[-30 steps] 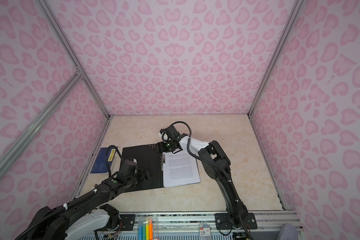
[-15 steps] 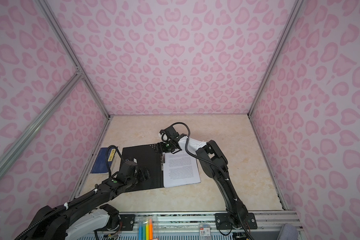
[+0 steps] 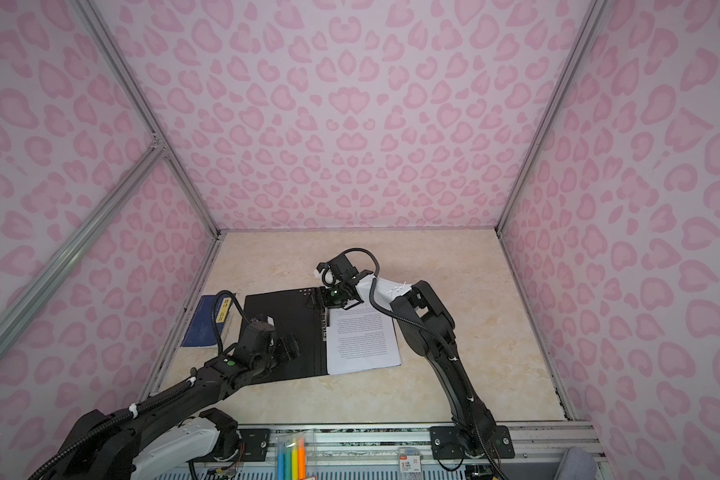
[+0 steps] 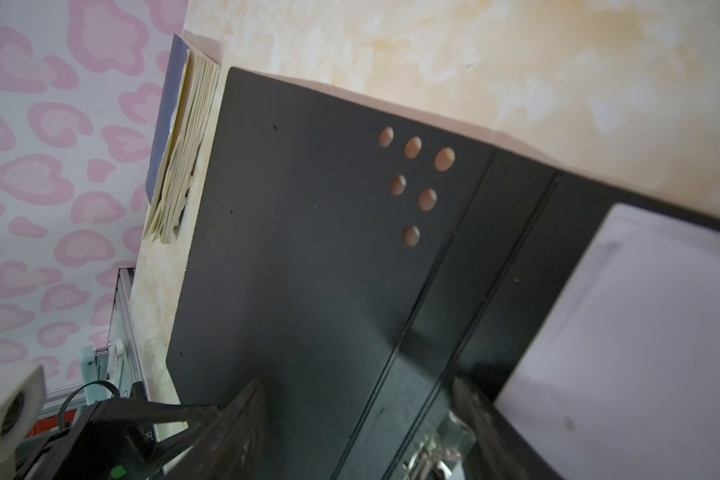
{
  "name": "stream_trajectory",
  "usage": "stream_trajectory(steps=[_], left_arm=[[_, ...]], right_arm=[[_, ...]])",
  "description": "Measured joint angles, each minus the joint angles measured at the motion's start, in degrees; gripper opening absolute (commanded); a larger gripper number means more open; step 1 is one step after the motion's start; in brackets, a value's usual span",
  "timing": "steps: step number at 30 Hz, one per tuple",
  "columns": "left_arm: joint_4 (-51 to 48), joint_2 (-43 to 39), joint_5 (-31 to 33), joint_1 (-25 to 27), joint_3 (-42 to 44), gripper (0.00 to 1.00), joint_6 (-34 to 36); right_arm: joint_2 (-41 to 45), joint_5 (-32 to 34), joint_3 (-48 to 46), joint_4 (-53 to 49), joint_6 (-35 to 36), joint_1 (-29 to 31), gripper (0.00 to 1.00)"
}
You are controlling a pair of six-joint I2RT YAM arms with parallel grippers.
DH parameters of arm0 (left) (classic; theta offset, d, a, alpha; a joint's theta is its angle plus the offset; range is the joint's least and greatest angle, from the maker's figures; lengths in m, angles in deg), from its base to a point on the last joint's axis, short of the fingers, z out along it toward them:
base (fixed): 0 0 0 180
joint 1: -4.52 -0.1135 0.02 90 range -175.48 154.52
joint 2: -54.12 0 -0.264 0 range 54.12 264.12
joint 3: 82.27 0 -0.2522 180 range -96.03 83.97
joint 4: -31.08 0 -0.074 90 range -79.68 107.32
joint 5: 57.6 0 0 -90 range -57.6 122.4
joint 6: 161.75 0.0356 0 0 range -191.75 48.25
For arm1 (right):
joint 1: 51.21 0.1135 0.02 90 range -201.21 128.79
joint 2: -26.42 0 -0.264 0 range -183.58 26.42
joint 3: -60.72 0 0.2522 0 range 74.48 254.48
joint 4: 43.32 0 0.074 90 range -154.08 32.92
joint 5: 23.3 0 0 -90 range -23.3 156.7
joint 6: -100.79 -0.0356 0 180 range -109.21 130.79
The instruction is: Put the files into the folder
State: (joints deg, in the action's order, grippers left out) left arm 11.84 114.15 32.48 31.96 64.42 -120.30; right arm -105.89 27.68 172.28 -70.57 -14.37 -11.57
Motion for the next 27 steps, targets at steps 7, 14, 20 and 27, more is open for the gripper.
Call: stream_trajectory(steps=[7, 14, 20, 27], left_arm=[[-3.34, -4.87, 0.17, -0.13, -1.18, 0.86, 0.00], [-7.69, -10.32, 1.38, -0.81, -3.58, 0.85, 0.70], [-10.54, -9.81, 1.42, -1.31, -7.89, 0.82, 2.25], [-10.64, -1.18, 1.18, -1.36, -13.64, 0.57, 4.52]], right_arm=[[5.33, -2.62, -4.55, 3.02, -1.27, 0.04, 0.68], [13.22, -4.48, -15.50, 6.80, -3.19, 1.25, 0.67], [19.76, -3.37, -21.51, 6.12, -4.28, 2.54, 0.63], [22.21, 4.74, -18.95, 1.14, -7.56, 4.17, 0.39]])
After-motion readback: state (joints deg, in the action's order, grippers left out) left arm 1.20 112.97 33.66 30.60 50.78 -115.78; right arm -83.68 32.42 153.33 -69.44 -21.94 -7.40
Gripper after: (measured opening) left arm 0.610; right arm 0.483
